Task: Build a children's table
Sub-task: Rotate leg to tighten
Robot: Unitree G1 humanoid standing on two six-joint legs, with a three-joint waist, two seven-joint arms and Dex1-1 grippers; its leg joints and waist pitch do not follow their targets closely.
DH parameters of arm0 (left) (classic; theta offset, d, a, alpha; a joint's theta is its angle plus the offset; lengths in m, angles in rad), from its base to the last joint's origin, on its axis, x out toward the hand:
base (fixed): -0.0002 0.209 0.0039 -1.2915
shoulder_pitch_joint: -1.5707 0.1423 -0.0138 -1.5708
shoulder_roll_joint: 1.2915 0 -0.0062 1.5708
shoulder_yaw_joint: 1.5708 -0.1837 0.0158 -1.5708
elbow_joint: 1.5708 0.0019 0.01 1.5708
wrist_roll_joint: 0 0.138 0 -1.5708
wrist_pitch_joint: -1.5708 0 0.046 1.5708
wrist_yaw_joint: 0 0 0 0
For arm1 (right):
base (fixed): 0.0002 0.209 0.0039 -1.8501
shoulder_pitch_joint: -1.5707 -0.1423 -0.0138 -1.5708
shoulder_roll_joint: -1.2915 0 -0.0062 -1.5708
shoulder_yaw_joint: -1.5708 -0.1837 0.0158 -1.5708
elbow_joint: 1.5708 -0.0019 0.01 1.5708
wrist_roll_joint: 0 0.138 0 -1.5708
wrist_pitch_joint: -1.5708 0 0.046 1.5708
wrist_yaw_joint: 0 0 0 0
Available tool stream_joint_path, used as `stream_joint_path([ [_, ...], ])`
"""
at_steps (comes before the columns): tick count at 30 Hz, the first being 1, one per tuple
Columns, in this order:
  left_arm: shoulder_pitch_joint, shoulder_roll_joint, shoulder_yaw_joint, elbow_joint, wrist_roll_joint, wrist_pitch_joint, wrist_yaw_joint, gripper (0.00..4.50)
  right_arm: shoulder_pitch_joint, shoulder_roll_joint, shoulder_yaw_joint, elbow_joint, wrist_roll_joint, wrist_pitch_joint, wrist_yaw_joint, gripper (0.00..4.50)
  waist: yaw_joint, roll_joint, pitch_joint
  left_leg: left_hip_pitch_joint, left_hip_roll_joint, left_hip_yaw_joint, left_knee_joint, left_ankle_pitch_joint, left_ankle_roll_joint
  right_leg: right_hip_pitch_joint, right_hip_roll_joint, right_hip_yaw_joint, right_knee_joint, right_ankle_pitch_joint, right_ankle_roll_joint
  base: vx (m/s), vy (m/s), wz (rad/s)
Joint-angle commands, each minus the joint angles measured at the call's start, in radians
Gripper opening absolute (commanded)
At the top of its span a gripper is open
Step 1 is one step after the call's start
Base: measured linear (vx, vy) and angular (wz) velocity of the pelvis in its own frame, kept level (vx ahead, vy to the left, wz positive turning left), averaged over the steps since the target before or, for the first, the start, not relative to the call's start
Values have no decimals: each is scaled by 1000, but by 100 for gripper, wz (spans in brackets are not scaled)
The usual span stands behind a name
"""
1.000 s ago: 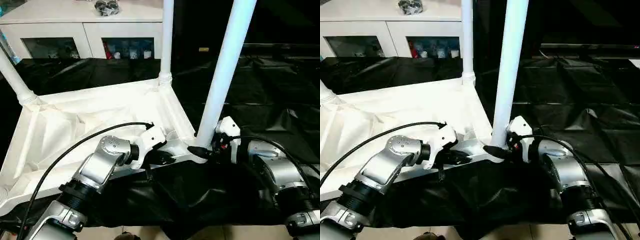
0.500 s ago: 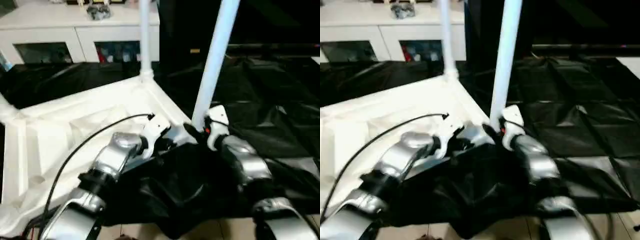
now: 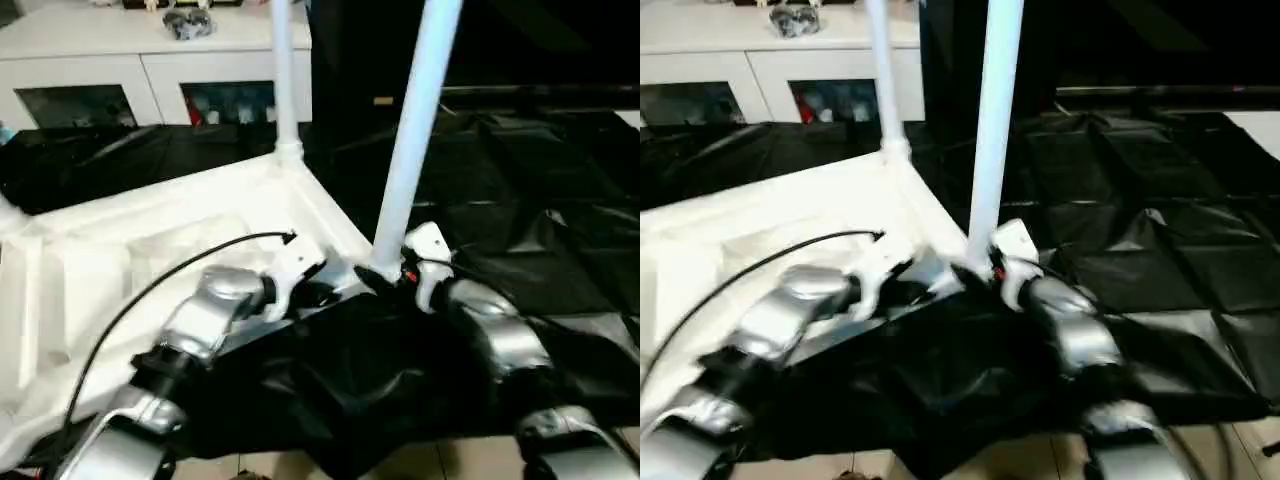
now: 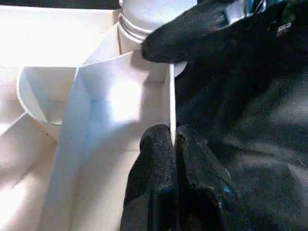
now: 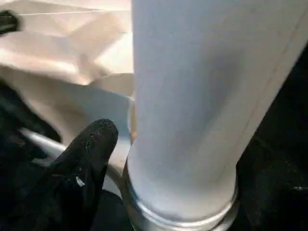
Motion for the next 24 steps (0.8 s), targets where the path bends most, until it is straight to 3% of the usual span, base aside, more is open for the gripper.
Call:
stream_joint_path([
  [1,-8,-3,-14,-66,-65,-62,-73,0,34,-4,103,-70,42,32,186,374,7,-17,-58,18,49,-24,-74,-312,43,36,-49,31,-80,-317,-208,0,0,0],
  [3,4,31,-19,-87,-81,-71,-137,0,59,-54,118,-123,70,59,296,374,16,-16,-56,20,53,-23,-75,-306,56,35,-47,31,-78,-305,-214,0,0,0],
  [8,12,70,-20,-105,-94,-73,-201,0,88,-108,145,-174,88,99,410,374,33,-13,-58,24,57,-19,-74,-282,48,32,-46,32,-67,-245,-247,0,0,0],
  [14,8,98,-14,-100,-94,-78,-244,0,108,-133,157,-225,107,153,468,333,44,-14,-56,26,56,-20,-76,-314,23,30,-51,34,-74,-309,-226,0,0,0],
  [17,6,105,-13,-99,-95,-79,-256,0,114,-134,163,-246,110,170,478,316,48,-13,-56,25,56,-20,-78,-304,21,30,-49,34,-72,-299,-222,0,0,0],
  [24,-1,78,3,-77,-72,-69,-192,0,111,-86,144,-213,78,154,373,265,46,-13,-56,23,55,-22,-78,-303,12,31,-52,34,-71,-296,-222,0,0,0],
])
